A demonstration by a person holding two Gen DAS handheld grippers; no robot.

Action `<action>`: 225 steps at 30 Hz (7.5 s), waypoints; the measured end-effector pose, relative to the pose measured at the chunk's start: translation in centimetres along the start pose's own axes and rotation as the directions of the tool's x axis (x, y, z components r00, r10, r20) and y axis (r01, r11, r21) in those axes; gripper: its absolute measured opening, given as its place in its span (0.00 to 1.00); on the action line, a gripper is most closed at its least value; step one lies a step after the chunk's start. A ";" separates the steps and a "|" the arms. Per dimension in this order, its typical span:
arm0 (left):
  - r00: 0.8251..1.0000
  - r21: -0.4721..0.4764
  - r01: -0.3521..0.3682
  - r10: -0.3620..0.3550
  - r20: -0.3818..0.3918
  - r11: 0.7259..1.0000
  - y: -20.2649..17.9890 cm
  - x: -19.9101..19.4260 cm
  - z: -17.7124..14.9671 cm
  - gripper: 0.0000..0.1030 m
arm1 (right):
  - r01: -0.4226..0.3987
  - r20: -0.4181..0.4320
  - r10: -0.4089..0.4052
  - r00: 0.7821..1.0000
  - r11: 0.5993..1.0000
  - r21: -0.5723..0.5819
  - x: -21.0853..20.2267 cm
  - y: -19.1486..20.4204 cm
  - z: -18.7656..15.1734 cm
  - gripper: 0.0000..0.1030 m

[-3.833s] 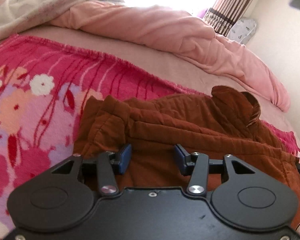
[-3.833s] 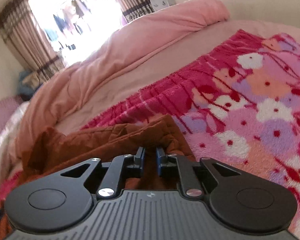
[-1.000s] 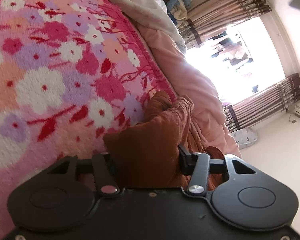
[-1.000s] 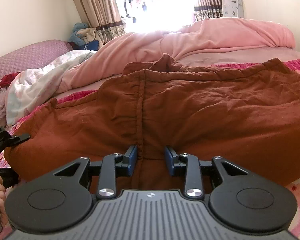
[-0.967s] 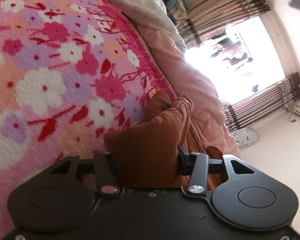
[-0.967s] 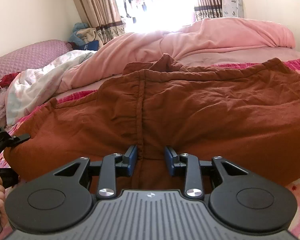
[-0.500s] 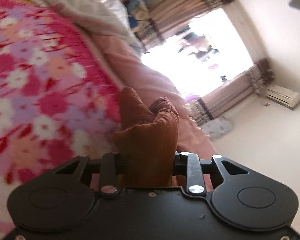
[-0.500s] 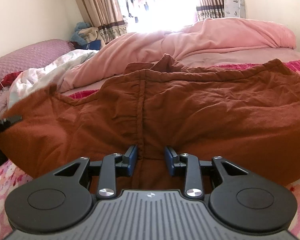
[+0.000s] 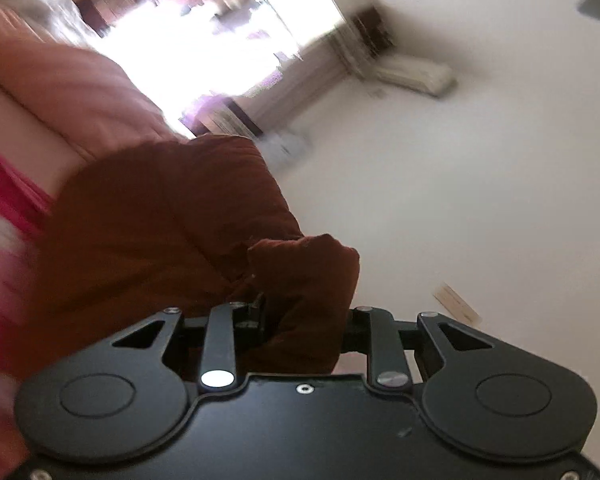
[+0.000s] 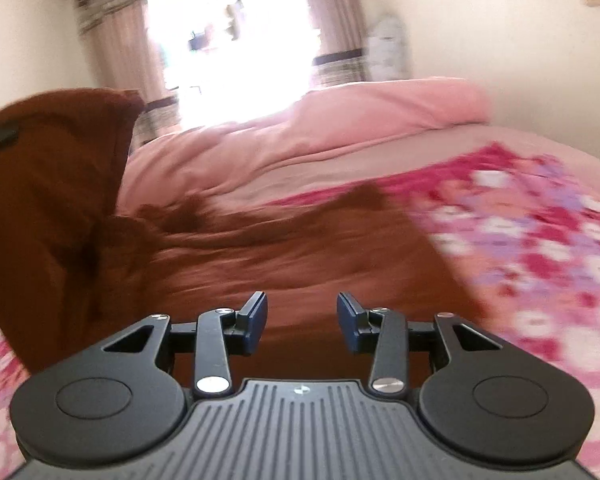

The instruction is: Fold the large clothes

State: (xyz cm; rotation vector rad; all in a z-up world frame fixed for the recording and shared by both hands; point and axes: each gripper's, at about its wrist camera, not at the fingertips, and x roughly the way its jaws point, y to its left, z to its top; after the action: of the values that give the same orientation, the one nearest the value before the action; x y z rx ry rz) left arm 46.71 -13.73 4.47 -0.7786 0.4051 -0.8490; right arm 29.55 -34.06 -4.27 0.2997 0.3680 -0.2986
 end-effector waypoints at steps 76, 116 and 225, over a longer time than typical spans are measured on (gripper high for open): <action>0.924 0.344 -0.260 0.336 -0.183 0.902 2.6 -0.2 -3.9 0.52 | -0.218 0.050 0.215 0.975 0.974 0.056 -2.5 -3.9 5.7 0.33; 0.888 0.278 -0.339 0.404 -0.221 0.899 8.6 11.7 2.7 0.57 | -0.173 -0.151 0.195 0.969 0.973 0.151 12.2 -5.9 13.4 0.07; 0.812 0.297 -0.373 0.464 -0.354 0.879 9.5 -0.1 -9.3 0.48 | -0.127 -0.101 0.205 0.973 0.851 0.509 4.2 -12.7 -0.9 0.18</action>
State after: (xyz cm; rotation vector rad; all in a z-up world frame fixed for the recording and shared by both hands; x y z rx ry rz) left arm 45.97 -13.89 -8.85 -0.2747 0.8216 -0.6159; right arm 28.73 -46.35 -9.68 0.8685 0.4085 -0.1953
